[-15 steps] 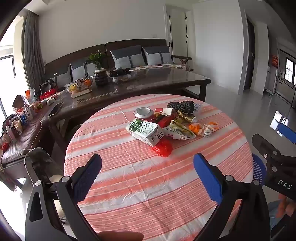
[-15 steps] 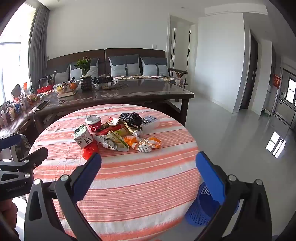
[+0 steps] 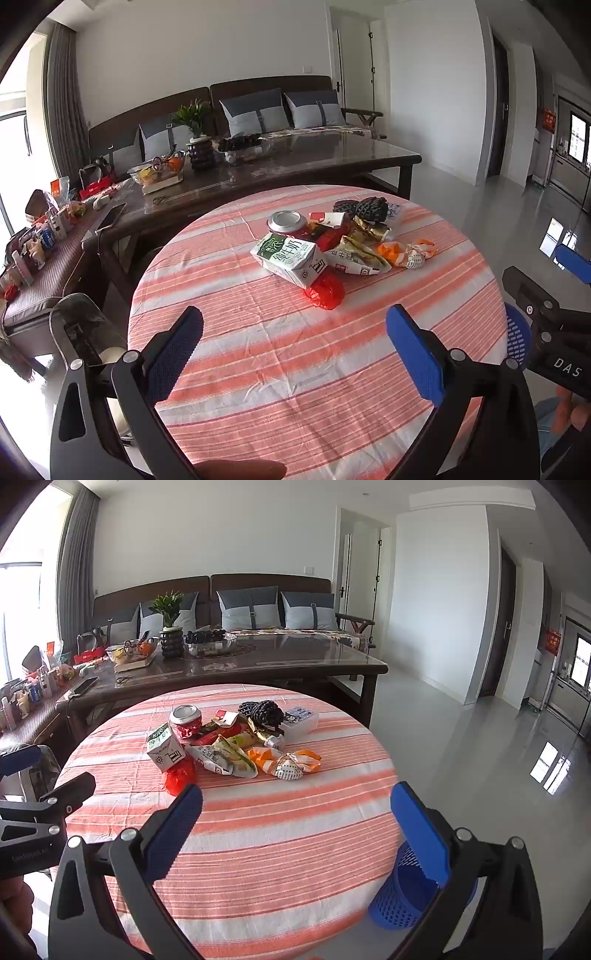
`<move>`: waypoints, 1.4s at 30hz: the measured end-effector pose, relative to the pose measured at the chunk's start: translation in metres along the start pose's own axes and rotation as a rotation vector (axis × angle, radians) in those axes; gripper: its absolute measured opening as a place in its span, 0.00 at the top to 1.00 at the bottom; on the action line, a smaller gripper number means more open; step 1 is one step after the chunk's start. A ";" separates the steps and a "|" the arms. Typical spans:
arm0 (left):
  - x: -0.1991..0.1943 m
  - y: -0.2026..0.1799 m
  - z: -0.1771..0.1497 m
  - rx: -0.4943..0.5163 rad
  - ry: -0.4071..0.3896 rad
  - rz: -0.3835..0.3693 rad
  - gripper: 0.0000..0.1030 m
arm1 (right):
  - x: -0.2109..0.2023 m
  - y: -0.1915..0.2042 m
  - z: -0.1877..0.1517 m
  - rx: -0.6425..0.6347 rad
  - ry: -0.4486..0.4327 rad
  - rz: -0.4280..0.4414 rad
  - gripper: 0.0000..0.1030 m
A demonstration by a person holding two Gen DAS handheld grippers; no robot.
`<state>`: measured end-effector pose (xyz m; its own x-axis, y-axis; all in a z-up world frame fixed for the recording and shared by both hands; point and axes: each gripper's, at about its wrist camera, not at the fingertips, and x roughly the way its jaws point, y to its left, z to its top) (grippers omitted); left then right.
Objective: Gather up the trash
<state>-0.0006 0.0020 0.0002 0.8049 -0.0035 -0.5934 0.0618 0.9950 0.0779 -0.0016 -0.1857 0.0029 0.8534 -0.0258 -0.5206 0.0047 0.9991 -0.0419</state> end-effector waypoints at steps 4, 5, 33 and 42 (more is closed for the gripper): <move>0.001 -0.002 0.000 0.004 0.004 0.002 0.05 | -0.004 -0.005 -0.004 0.001 0.001 0.000 0.04; 0.001 -0.002 0.000 0.004 0.004 0.002 0.05 | -0.004 -0.006 -0.005 0.001 0.000 -0.001 0.04; 0.002 -0.002 0.001 0.005 -0.001 0.003 0.05 | -0.005 -0.001 0.002 -0.005 -0.005 0.000 0.04; 0.002 -0.001 0.001 0.004 -0.002 0.005 0.05 | -0.005 -0.001 0.003 -0.006 -0.006 0.000 0.04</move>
<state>0.0009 0.0005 -0.0003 0.8062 0.0017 -0.5917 0.0597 0.9947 0.0843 -0.0040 -0.1861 0.0079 0.8566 -0.0253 -0.5154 0.0012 0.9989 -0.0471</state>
